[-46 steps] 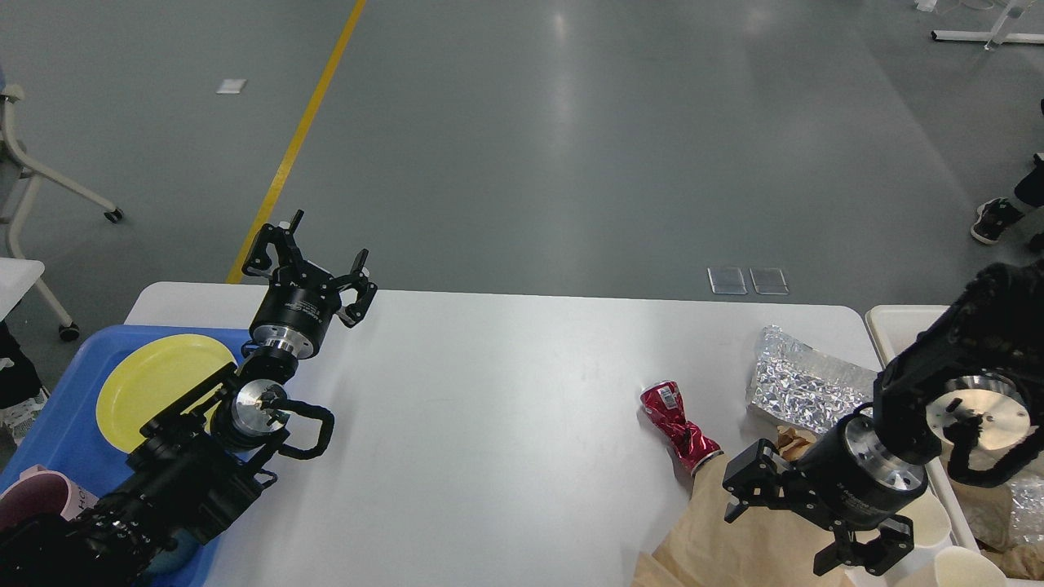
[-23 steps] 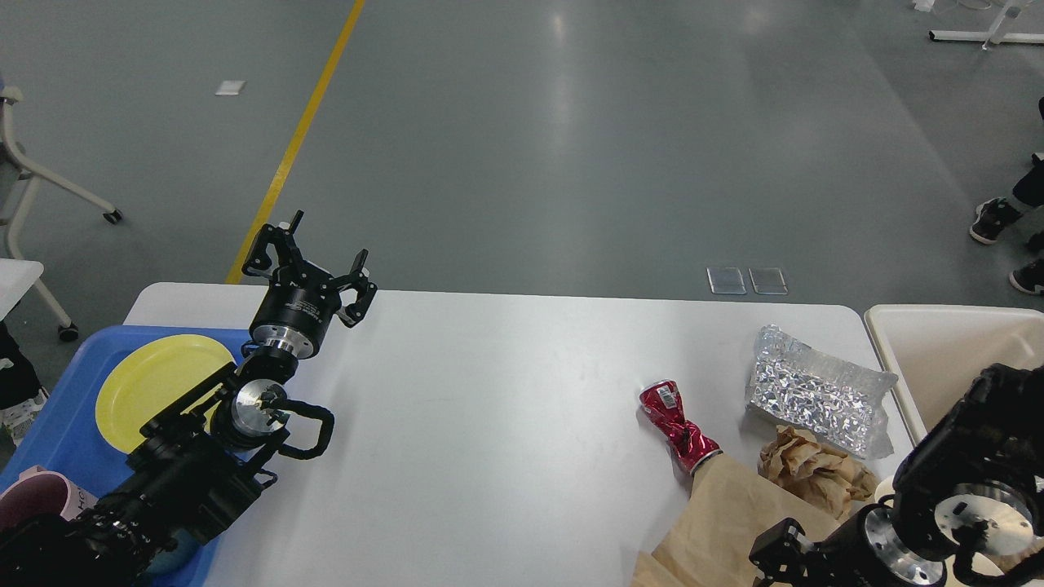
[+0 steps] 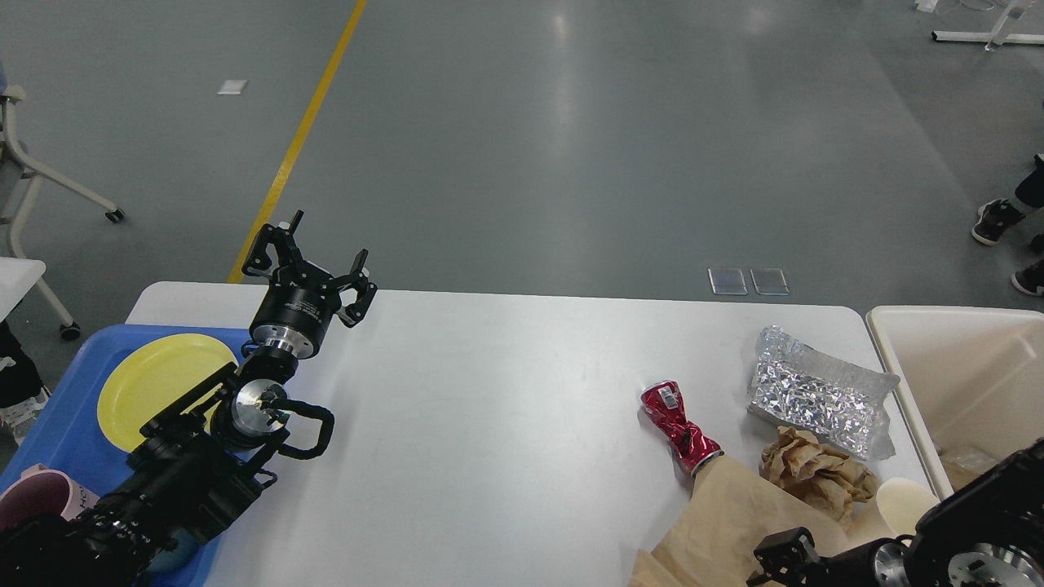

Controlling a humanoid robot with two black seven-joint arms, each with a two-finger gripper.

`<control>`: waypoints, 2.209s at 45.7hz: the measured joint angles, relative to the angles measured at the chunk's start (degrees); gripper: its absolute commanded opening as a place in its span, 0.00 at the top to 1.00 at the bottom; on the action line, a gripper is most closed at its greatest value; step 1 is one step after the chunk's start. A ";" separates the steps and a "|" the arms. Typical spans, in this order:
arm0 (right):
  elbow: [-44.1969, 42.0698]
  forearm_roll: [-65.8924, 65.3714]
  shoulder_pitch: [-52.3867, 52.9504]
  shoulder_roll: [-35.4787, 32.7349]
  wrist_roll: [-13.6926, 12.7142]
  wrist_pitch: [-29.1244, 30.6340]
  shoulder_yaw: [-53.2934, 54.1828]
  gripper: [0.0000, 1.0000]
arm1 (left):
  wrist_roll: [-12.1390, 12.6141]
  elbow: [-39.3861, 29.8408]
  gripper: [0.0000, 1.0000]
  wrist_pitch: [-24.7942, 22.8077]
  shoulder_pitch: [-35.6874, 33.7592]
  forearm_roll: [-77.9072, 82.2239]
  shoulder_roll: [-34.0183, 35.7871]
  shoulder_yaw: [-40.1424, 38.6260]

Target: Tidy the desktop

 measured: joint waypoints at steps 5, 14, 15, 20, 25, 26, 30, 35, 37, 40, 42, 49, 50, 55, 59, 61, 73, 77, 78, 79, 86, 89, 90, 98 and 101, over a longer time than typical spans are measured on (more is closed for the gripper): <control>-1.26 0.27 -2.04 -0.18 2.24 -1.34 1.63 0.00 | 0.00 0.00 0.04 0.00 0.00 0.00 0.00 0.00; -1.67 0.66 -3.56 -0.51 4.44 -1.07 4.35 0.00 | 0.00 0.00 0.04 0.00 0.00 -0.01 0.00 0.01; -1.66 0.67 -3.66 -0.51 4.48 -0.98 4.50 0.00 | 0.00 0.00 0.04 0.00 0.00 -0.01 0.00 0.01; -1.62 0.67 -4.23 -0.19 4.53 -0.70 5.10 0.00 | 0.00 0.00 0.04 0.00 0.00 -0.01 0.00 0.01; -1.61 0.62 -5.07 0.32 4.53 -0.81 5.72 0.00 | 0.00 0.00 0.04 0.00 0.00 -0.01 0.00 0.01; -1.61 0.61 -5.25 0.51 4.53 -1.02 5.84 0.00 | 0.00 0.00 0.04 0.00 0.00 -0.01 0.00 0.01; -1.62 0.59 -5.95 1.31 4.53 -2.00 5.99 0.00 | 0.00 0.00 0.04 0.00 0.00 -0.01 0.00 0.01; -1.68 0.59 -6.62 1.99 4.39 -4.06 6.01 0.00 | 0.00 0.00 0.04 0.00 0.00 -0.01 0.00 0.01; -1.69 0.60 -6.82 2.17 4.37 -4.51 6.01 0.00 | 0.00 0.00 0.04 0.00 0.00 -0.01 0.00 0.01; -1.68 0.64 -7.00 2.44 4.36 -4.81 6.01 0.00 | 0.00 0.00 0.04 0.00 0.00 -0.01 0.00 0.01; -1.66 0.66 -7.12 2.55 4.36 -4.92 6.01 0.02 | 0.00 0.00 0.04 0.00 0.00 -0.01 0.00 0.01; -1.61 0.68 -7.31 2.78 4.36 -5.15 6.01 0.06 | 0.00 0.00 0.04 0.00 0.00 -0.01 0.00 0.01; -1.61 0.68 -7.31 2.78 4.36 -5.15 6.01 0.06 | 0.00 0.00 0.04 0.00 0.00 -0.01 0.00 0.01; -1.61 0.64 -7.32 2.80 4.44 -5.16 6.01 0.05 | 0.00 0.00 0.04 0.00 0.00 -0.01 0.00 0.01; -1.70 0.57 -7.32 2.80 4.54 -5.31 6.01 0.05 | 0.00 0.00 0.04 0.00 0.00 -0.01 0.00 0.01; -1.76 0.52 -7.31 2.80 4.58 -5.36 6.01 0.05 | 0.00 0.00 0.04 0.00 0.00 -0.01 0.00 0.01; -2.27 0.42 -7.42 2.80 4.63 -6.58 6.91 0.05 | 0.00 0.00 0.04 0.00 0.00 -0.01 0.00 0.01; -2.55 0.42 -7.91 2.80 4.65 -7.45 7.08 0.06 | 0.00 0.00 0.04 0.00 0.00 -0.01 0.00 0.01; -2.65 0.42 -8.04 2.80 4.66 -7.77 7.16 0.06 | 0.00 0.00 0.04 0.00 0.00 -0.01 0.00 0.01; -2.73 0.42 -8.19 2.80 4.69 -8.13 7.27 0.06 | 0.00 0.00 0.04 0.00 0.00 -0.01 0.00 0.01; -3.04 0.43 -9.23 2.91 4.87 -11.10 7.97 0.01 | 0.00 0.00 0.04 0.00 0.00 -0.01 0.00 0.01; -3.08 0.47 -9.47 2.94 4.88 -12.14 8.42 0.00 | 0.00 0.00 0.04 0.00 0.00 -0.01 0.00 0.01; -3.09 0.48 -9.52 2.94 4.88 -12.34 8.62 0.00 | 0.00 0.00 0.04 0.00 0.00 -0.01 0.00 0.01; -3.18 0.50 -9.72 2.90 4.83 -12.05 9.15 0.00 | 0.00 0.00 0.04 0.00 0.00 -0.01 0.00 0.01; -3.19 0.50 -9.88 2.89 4.81 -11.96 9.17 0.00 | 0.00 0.00 0.04 0.00 0.00 -0.01 0.00 0.01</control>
